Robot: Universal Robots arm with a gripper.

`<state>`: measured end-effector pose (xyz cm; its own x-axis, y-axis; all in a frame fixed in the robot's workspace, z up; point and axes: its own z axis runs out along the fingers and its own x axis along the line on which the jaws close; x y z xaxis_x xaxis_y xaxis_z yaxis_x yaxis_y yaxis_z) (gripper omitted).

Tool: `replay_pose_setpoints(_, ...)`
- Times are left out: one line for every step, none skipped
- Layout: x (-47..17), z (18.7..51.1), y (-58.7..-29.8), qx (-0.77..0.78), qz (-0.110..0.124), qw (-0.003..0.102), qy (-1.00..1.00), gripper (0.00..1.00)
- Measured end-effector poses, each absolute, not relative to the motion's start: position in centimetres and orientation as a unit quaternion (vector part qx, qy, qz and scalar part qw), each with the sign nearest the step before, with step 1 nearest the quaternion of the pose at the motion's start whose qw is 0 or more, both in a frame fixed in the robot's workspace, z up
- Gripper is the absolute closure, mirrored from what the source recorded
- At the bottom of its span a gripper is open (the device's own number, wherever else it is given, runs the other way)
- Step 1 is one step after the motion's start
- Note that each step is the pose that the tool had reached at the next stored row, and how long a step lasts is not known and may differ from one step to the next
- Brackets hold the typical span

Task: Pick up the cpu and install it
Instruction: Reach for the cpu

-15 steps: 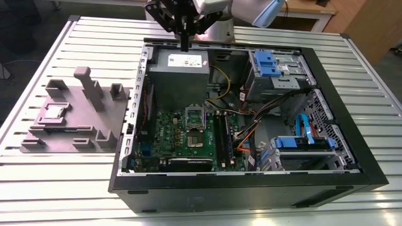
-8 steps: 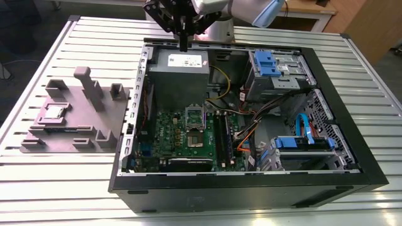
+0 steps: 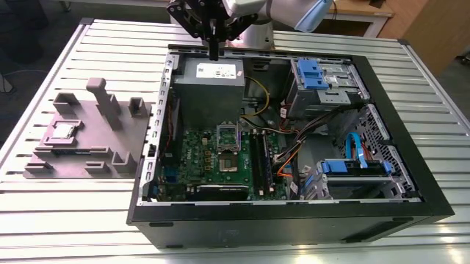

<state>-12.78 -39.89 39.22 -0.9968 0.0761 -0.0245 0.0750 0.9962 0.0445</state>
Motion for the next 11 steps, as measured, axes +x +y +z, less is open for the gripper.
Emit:
replay_pose_setpoints(-12.79, 39.22, -39.89, 0.038, 0.022, 0.013, 0.999, 0.89)
replay_pose_setpoints(-12.8, 39.23, -39.89, 0.038, 0.022, 0.013, 0.999, 0.89)
replay_pose_setpoints(-12.8, 39.23, -39.89, 0.038, 0.022, 0.013, 0.999, 0.89)
replay_pose_setpoints(-13.15, 39.11, -39.89, 0.038, 0.022, 0.013, 0.999, 0.89)
replay_pose_setpoints(-13.58, 38.91, -39.89, 0.038, 0.022, 0.013, 0.999, 0.89)
replay_pose_setpoints(-13.59, 38.9, -39.89, 0.038, 0.022, 0.013, 0.999, 0.89)
replay_pose_setpoints(-13.6, 38.9, -39.89, 0.038, 0.022, 0.013, 0.999, 0.89)
replay_pose_setpoints(-13.6, 38.89, -39.89, 0.038, 0.022, 0.013, 0.999, 0.89)
replay_pose_setpoints(-13.62, 38.89, -39.89, 0.038, 0.022, 0.013, 0.999, 0.89)
replay_pose_setpoints(-13.65, 38.88, -39.89, 0.038, 0.022, 0.013, 0.999, 0.89)
replay_pose_setpoints(-13.67, 38.87, -39.89, 0.038, 0.022, 0.013, 0.999, 0.89)
